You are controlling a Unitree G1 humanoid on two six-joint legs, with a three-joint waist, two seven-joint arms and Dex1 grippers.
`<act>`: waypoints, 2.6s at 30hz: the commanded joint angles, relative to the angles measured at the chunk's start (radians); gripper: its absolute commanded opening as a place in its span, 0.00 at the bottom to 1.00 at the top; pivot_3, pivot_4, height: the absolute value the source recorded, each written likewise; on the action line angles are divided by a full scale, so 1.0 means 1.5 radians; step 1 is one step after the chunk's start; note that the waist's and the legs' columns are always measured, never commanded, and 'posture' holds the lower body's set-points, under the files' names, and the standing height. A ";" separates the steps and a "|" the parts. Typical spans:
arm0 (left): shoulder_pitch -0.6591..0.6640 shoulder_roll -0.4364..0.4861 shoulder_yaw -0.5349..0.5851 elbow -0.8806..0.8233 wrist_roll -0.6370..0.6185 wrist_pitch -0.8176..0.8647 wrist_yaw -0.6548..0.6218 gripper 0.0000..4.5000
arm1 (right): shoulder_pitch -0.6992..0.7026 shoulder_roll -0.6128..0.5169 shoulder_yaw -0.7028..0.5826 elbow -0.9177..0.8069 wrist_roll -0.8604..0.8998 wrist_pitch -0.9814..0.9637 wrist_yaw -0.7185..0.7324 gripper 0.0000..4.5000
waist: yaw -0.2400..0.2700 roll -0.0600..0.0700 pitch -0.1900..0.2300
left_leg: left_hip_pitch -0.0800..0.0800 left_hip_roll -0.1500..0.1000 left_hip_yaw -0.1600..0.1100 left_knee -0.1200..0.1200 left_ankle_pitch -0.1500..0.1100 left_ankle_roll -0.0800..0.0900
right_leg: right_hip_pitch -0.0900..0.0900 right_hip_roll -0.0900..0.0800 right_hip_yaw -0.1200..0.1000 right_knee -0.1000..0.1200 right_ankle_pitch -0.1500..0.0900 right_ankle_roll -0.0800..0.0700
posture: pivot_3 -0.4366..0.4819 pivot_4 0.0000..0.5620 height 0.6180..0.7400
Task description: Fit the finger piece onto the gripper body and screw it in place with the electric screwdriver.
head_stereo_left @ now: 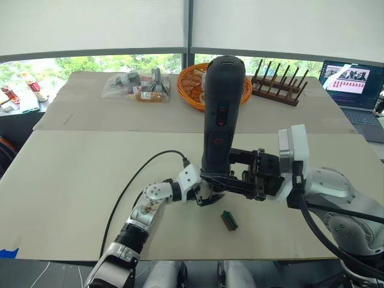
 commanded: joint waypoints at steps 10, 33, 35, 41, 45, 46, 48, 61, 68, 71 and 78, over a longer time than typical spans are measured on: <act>-0.013 -0.013 -0.015 0.055 0.013 -0.005 0.009 0.51 | -0.076 -0.001 -0.015 0.007 -0.015 0.001 -0.007 0.42 | 0.003 0.000 0.000 | 0.000 0.000 0.000 0.000 0.000 0.000 | 0.000 0.000 0.000 0.000 0.000 0.000 | 0.48 0.27 1.00; -0.002 -0.010 -0.022 0.040 0.007 -0.005 0.003 0.51 | -0.099 0.017 0.003 0.053 -0.108 -0.014 0.010 0.42 | 0.002 0.000 0.000 | 0.000 -0.001 0.000 0.000 0.000 0.000 | 0.000 -0.001 0.000 0.000 0.000 0.000 | 0.48 0.27 1.00; -0.002 -0.009 -0.022 0.040 0.006 -0.004 0.003 0.51 | -0.097 0.020 0.004 0.054 -0.113 -0.016 0.013 0.42 | 0.001 0.000 0.000 | 0.000 -0.001 0.000 0.000 0.000 0.000 | 0.000 -0.001 0.000 0.000 0.000 0.000 | 0.48 0.27 1.00; -0.003 -0.010 -0.022 0.034 0.003 -0.001 0.001 0.51 | -0.089 0.029 0.006 0.062 -0.132 -0.021 0.027 0.42 | 0.001 0.000 0.000 | 0.000 -0.001 0.000 0.000 0.000 0.000 | 0.000 -0.001 0.000 0.000 0.000 0.000 | 0.48 0.27 1.00; -0.003 -0.009 -0.023 0.030 0.003 0.001 -0.001 0.51 | -0.086 0.034 0.006 0.064 -0.141 -0.021 0.032 0.42 | 0.001 0.000 0.000 | -0.001 -0.001 0.000 0.000 0.000 0.000 | 0.000 -0.001 0.000 0.000 0.000 0.000 | 0.48 0.27 1.00; -0.003 -0.008 -0.023 0.029 0.003 0.001 -0.001 0.51 | -0.086 0.035 0.006 0.064 -0.143 -0.020 0.033 0.42 | 0.001 0.000 0.000 | -0.001 -0.001 0.000 0.000 0.000 0.000 | -0.001 -0.001 0.000 0.000 0.000 0.000 | 0.48 0.27 1.00; -0.001 -0.007 -0.023 0.027 0.002 0.001 -0.002 0.51 | -0.086 0.038 0.005 0.064 -0.147 -0.020 0.035 0.42 | 0.001 0.000 0.000 | -0.001 -0.001 0.000 0.000 0.000 0.000 | -0.001 -0.001 0.000 0.000 0.000 0.000 | 0.48 0.27 1.00; 0.008 -0.009 -0.029 0.009 0.003 0.007 -0.003 0.51 | -0.082 0.048 0.004 0.070 -0.167 -0.024 0.050 0.42 | -0.001 0.000 0.000 | -0.001 -0.001 0.000 0.000 0.000 -0.001 | -0.001 -0.001 0.000 0.000 0.000 0.000 | 0.48 0.27 1.00; 0.013 -0.010 -0.030 0.002 0.003 0.012 -0.001 0.51 | -0.083 0.052 0.002 0.071 -0.173 -0.021 0.056 0.42 | -0.001 0.000 0.000 | -0.001 -0.001 0.000 0.000 0.000 -0.001 | -0.001 0.000 0.000 -0.001 0.000 0.000 | 0.48 0.27 1.00; 0.014 -0.010 -0.030 0.000 0.002 0.012 0.000 0.51 | -0.083 0.053 0.003 0.071 -0.173 -0.021 0.056 0.42 | -0.001 0.000 0.000 | -0.001 -0.001 0.000 0.000 0.000 -0.001 | -0.001 0.000 0.000 -0.001 0.000 0.000 | 0.48 0.27 1.00; 0.015 -0.009 -0.031 -0.003 0.003 0.013 0.000 0.51 | -0.072 0.058 0.008 0.075 -0.184 -0.028 0.061 0.42 | -0.002 0.000 0.000 | -0.001 -0.001 0.000 0.000 0.000 -0.001 | -0.001 0.000 0.000 -0.001 0.000 0.000 | 0.48 0.27 1.00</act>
